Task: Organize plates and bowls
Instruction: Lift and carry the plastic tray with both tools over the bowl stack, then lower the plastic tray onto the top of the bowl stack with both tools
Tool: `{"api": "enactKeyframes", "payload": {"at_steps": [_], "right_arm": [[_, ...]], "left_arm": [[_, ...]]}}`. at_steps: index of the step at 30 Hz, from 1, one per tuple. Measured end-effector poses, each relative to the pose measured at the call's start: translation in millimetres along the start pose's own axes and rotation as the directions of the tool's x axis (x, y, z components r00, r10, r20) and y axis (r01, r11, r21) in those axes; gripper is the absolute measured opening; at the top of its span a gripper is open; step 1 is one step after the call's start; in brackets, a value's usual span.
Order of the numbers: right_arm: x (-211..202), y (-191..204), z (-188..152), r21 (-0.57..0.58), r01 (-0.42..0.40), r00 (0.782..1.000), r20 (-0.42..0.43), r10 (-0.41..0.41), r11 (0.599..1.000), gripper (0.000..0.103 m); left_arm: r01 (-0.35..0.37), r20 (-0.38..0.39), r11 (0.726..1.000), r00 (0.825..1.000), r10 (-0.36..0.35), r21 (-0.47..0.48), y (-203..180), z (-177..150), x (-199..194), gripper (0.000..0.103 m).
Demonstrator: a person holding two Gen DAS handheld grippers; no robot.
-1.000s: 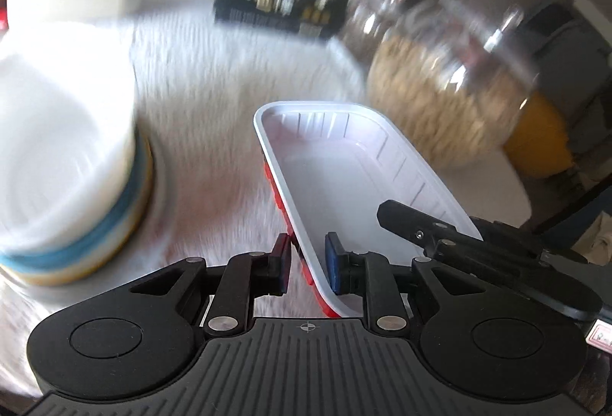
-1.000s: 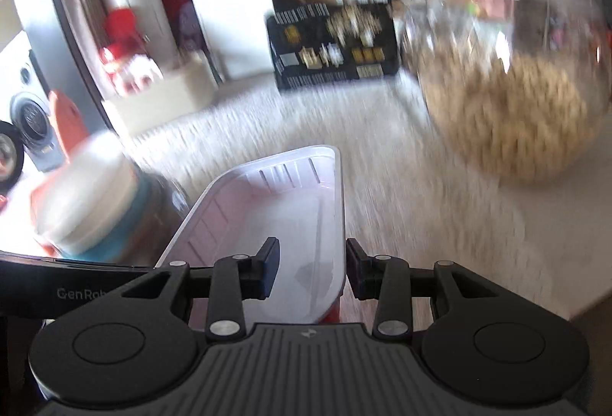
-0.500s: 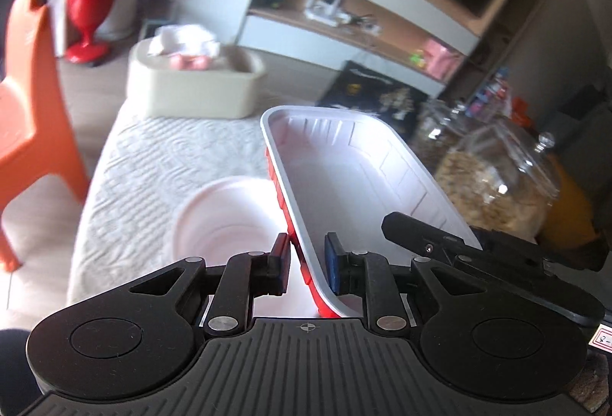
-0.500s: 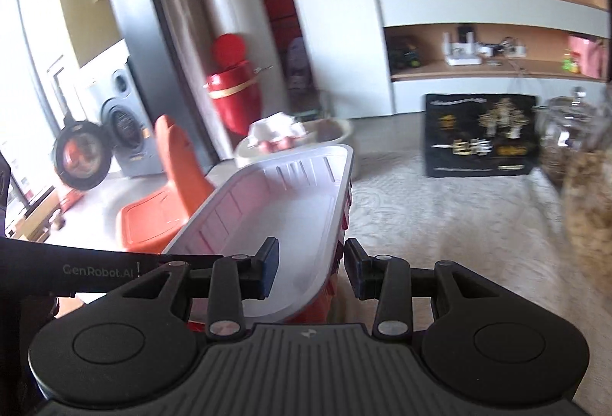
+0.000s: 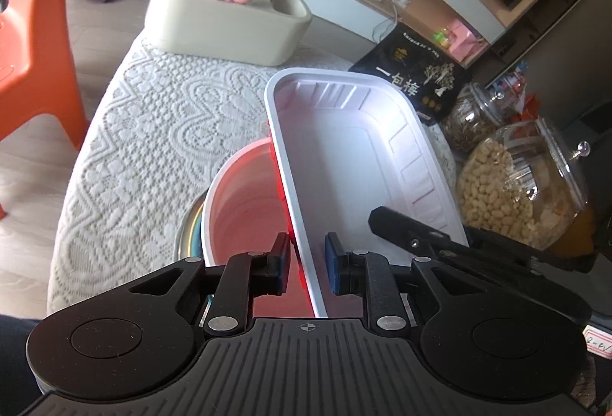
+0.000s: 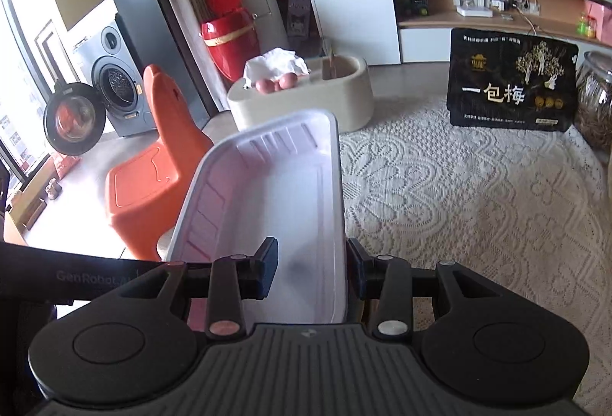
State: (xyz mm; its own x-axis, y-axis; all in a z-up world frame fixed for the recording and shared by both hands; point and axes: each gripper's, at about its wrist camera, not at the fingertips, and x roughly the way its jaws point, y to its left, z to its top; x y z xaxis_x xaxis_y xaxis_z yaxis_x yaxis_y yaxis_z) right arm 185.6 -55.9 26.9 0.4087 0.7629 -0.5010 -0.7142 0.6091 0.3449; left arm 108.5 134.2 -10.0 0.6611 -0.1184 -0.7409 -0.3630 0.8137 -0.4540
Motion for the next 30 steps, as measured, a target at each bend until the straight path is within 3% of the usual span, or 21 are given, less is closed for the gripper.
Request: {"api": "enactKeyframes", "payload": {"at_steps": [16,20,25,30], "right_arm": [[-11.5,8.5,9.7,-0.006,-0.037,0.999,0.01,0.037,0.999,0.039],[-13.4,16.1,11.1,-0.029,-0.055,0.998,0.016,0.056,0.998,0.039],[-10.2,18.9,3.6,-0.024,-0.061,0.998,-0.021,0.061,0.998,0.039],[-15.5,22.0,-6.2,-0.038,-0.077,0.997,-0.035,0.076,0.996,0.04]], "left_arm": [[0.068,-0.054,0.998,0.996,-0.067,0.017,8.7,18.8,-12.1,0.022],[0.056,-0.04,0.998,0.998,-0.056,0.019,12.6,21.8,-18.6,0.022],[0.048,-0.077,0.999,0.996,-0.047,0.003,17.8,13.1,-18.4,0.022],[0.011,-0.067,0.999,0.998,-0.009,0.042,12.3,3.2,-26.8,0.022]]}}
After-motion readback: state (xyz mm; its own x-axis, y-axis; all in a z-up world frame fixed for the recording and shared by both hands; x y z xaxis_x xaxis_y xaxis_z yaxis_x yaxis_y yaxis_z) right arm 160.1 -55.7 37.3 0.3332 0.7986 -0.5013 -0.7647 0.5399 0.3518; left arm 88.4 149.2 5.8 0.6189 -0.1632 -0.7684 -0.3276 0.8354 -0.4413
